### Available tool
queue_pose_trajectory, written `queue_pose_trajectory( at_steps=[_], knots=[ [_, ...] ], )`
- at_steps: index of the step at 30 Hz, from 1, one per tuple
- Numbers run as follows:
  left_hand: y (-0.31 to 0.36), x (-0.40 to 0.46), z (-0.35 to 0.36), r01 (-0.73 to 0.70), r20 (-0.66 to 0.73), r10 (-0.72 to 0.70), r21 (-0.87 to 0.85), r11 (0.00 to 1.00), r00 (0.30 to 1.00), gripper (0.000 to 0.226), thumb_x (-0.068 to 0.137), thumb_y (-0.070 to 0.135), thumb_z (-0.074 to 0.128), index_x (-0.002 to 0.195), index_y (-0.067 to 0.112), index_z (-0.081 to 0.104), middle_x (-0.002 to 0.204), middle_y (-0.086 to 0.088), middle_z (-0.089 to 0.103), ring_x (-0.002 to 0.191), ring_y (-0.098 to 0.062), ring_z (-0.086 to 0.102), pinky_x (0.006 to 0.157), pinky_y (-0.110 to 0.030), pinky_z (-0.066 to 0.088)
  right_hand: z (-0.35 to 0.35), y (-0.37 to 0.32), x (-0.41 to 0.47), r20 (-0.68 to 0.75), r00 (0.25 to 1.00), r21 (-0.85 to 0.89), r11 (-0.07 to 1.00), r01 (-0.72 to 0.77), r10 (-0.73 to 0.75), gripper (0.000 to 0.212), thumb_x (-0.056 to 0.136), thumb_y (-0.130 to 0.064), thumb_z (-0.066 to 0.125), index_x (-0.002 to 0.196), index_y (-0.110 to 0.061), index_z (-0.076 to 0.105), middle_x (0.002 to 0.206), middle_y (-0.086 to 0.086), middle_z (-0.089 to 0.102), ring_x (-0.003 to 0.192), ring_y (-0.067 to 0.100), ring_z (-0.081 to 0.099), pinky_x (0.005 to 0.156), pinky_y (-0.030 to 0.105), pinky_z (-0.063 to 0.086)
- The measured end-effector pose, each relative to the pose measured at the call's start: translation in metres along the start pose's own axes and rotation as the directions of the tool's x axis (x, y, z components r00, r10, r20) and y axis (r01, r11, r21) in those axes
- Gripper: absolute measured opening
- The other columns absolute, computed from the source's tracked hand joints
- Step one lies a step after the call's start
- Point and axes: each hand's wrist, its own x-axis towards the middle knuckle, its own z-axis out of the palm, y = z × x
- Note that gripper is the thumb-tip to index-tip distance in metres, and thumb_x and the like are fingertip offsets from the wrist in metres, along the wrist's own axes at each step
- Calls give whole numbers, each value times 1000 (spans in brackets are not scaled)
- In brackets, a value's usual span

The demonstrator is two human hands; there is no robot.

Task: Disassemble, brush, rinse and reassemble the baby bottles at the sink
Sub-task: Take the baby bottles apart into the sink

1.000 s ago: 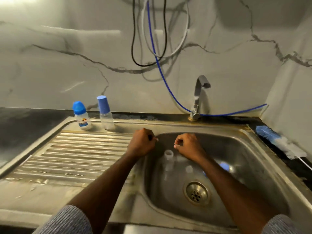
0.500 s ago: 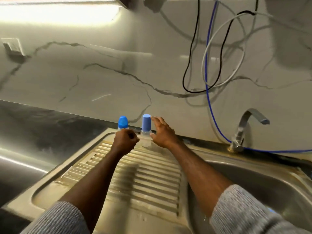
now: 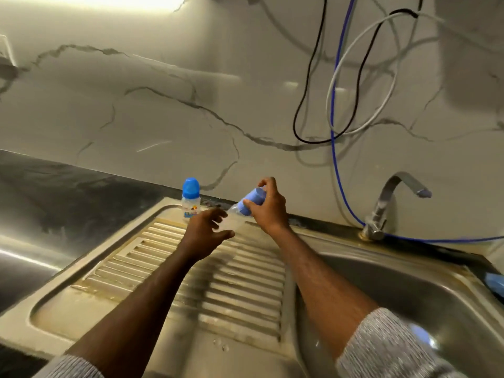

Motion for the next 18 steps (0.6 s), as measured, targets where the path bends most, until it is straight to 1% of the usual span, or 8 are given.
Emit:
queue_pose_trajectory(
  at_steps=[1,3,6,9,12,15,17,18],
  knots=[
    [5,-2,7,-51,-1,51,4,999,999,50,68,26,94,109,24,66,98,4,67,88,-11,64,75,-21,53,-14,11,-8,-30,999,67,997,-36,38,51,81,-21,82,120,-21,49,113,-1,57,96,18,58,71,23,45],
    [23,-9,26,-131,21,131,-26,991,991,59,63,29,96,112,30,65,101,10,66,96,-9,62,81,-17,48,-49,33,-25,-52,994,204,976,-82,95,49,78,-19,84,118,-19,56,110,-3,60,100,22,62,78,32,57],
    [60,-20,67,-225,140,230,-48,973,963,73,60,38,96,124,22,65,112,11,65,104,-6,61,84,-16,46,-112,69,-54,-6,984,397,903,-163,180,37,79,-4,82,107,-16,62,112,11,61,101,29,65,69,39,63],
    [82,-27,96,-249,259,252,-46,967,932,80,60,50,94,128,20,65,115,9,68,107,-8,63,91,-26,51,-145,88,-75,56,987,351,923,-160,150,35,71,-5,84,96,-19,65,105,11,65,93,27,66,70,45,63],
    [116,-48,157,-306,439,294,-44,951,849,79,59,65,80,124,23,67,111,5,72,101,-11,68,89,-29,53,-206,116,-106,80,975,332,917,-220,205,31,61,-13,78,87,-19,63,95,10,68,87,24,66,72,45,60],
    [135,-72,214,-312,523,318,-104,945,790,67,67,52,85,124,20,67,110,6,72,101,-10,68,87,-28,52,-257,149,-131,174,950,267,916,-299,259,31,59,-21,80,81,-18,58,88,8,72,85,23,65,78,43,56],
    [141,-81,239,-314,570,319,-112,943,757,59,73,43,86,123,20,67,110,4,72,100,-11,67,89,-32,53,-278,167,-144,185,945,194,933,-303,269,38,57,-33,86,79,-19,59,87,10,73,83,20,65,78,39,55],
    [145,-84,250,-319,599,318,-108,942,735,57,75,44,85,124,21,67,111,3,72,101,-11,67,92,-35,53,-287,176,-148,188,945,180,936,-302,269,39,58,-33,87,81,-16,61,88,14,74,83,19,67,78,39,56]
  ],
)
